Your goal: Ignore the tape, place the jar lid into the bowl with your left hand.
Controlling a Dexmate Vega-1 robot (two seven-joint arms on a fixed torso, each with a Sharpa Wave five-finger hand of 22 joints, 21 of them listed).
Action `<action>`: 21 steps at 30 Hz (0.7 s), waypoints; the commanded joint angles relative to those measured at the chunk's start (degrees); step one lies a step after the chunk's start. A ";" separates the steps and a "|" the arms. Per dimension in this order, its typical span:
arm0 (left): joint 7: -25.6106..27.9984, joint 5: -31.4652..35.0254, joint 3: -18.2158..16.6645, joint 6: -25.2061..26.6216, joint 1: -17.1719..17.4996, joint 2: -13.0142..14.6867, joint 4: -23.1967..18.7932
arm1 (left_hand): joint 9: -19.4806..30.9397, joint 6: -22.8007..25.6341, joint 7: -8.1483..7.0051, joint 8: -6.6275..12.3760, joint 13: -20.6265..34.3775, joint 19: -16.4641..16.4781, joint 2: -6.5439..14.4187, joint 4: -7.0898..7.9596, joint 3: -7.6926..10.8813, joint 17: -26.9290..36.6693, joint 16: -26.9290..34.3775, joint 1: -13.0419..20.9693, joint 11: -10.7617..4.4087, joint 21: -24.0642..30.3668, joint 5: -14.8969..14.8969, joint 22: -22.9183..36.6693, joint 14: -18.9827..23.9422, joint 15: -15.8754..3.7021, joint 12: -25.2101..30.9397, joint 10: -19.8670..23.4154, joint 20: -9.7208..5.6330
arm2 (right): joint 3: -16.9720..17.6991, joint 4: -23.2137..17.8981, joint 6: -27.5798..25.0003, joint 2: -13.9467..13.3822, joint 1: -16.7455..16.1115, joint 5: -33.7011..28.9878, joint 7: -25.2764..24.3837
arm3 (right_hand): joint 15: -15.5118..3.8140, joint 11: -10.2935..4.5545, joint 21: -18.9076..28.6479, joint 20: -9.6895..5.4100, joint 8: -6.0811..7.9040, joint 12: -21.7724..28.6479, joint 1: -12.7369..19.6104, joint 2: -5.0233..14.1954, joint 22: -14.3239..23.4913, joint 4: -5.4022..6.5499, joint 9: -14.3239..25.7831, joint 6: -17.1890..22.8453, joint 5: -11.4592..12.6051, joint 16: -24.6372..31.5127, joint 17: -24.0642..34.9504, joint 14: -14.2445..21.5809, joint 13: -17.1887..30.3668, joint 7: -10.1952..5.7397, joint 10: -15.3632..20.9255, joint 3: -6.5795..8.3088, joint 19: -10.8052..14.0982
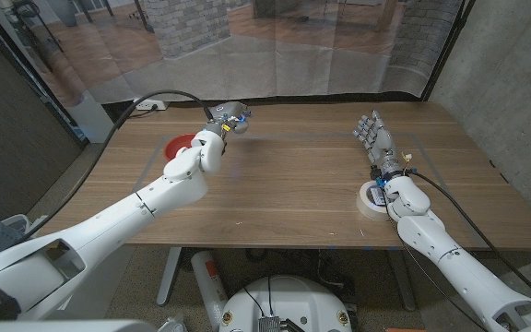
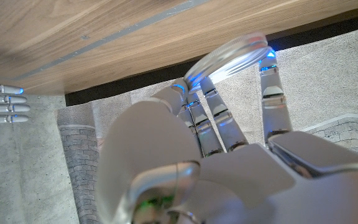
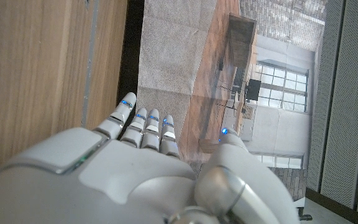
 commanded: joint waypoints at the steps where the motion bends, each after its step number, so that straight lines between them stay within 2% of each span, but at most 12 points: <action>1: 0.93 -1.04 -2.51 -0.78 2.41 2.44 -2.95 | 0.28 0.50 0.16 -0.11 0.19 4.76 0.23 0.19 0.20 0.26 -0.14 0.59 -0.09 0.41 0.31 0.16 0.34 -1.25 -0.04 0.61 -7.81 | -0.12 0.15 -0.48 -0.41 0.56 -0.35 0.31 | -0.28 -0.03 -0.30 0.03 0.38 0.05 0.03 0.59 0.22 -0.32 0.11 0.43 0.01 -0.11 0.15 0.25 0.34 -0.03 0.19 0.27 0.42; 21: 0.50 -1.80 -4.74 1.28 4.48 4.37 -5.50 | 0.29 0.79 -0.12 -0.26 0.32 4.27 0.23 0.22 0.23 0.40 -0.39 0.47 -0.46 0.36 0.33 0.19 0.41 -1.44 -0.30 0.79 -7.99 | -0.45 0.97 -1.00 0.03 1.36 -0.05 0.62 | -0.33 -0.01 -0.69 -0.04 0.40 0.06 -0.01 0.66 0.23 -0.42 0.11 0.52 0.00 -0.13 0.15 0.25 0.34 -0.01 0.23 0.24 0.59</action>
